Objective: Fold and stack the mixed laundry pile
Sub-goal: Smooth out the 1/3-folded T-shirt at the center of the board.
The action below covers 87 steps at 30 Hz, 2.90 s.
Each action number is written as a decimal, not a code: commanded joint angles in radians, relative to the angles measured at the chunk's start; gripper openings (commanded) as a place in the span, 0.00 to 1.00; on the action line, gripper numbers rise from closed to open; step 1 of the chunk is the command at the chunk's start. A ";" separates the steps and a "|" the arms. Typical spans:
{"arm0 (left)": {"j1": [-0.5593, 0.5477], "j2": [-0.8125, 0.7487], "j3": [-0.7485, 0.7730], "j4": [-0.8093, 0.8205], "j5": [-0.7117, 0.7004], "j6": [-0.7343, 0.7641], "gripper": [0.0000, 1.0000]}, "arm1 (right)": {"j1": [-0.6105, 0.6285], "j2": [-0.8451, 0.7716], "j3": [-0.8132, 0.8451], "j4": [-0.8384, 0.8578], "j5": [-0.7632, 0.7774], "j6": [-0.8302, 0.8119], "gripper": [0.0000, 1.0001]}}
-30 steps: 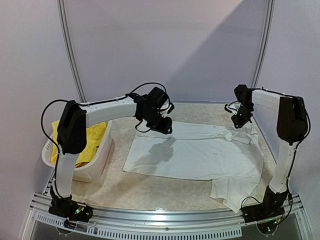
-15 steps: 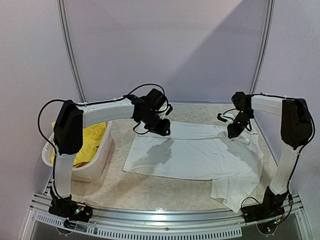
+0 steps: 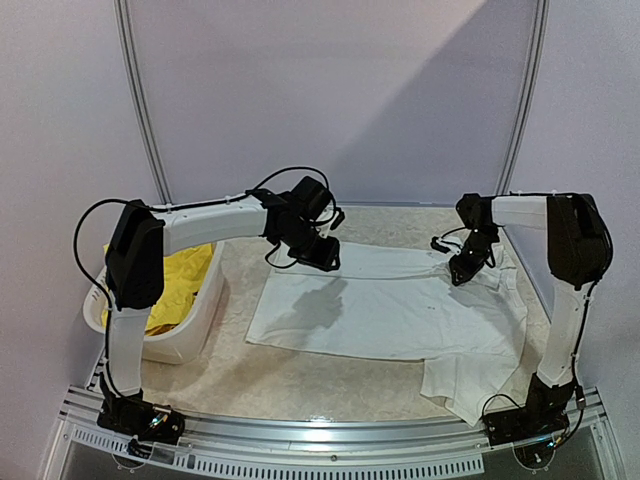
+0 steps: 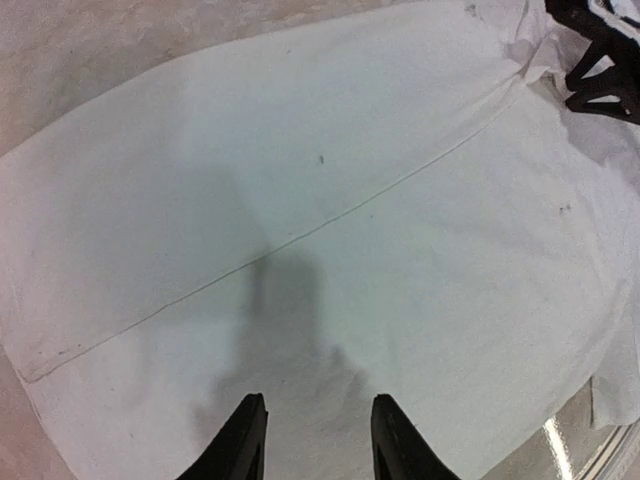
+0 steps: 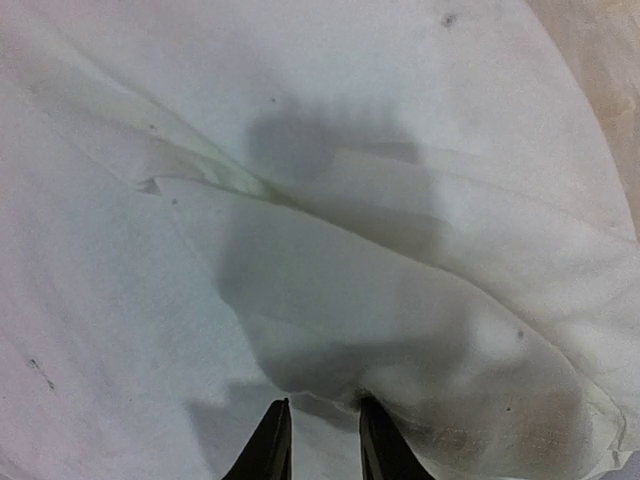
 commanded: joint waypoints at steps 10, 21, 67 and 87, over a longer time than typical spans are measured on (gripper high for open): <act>-0.015 -0.018 -0.029 0.004 0.006 0.001 0.36 | 0.002 0.023 0.036 0.063 0.099 0.053 0.24; -0.015 -0.025 -0.033 -0.002 0.006 0.007 0.36 | 0.007 -0.021 0.040 0.006 0.068 0.074 0.03; -0.015 -0.051 -0.090 0.016 0.012 0.004 0.36 | 0.054 -0.081 0.071 -0.153 0.122 0.161 0.01; -0.016 -0.048 -0.128 0.053 0.037 -0.006 0.36 | 0.066 -0.042 0.221 -0.485 -0.367 0.237 0.10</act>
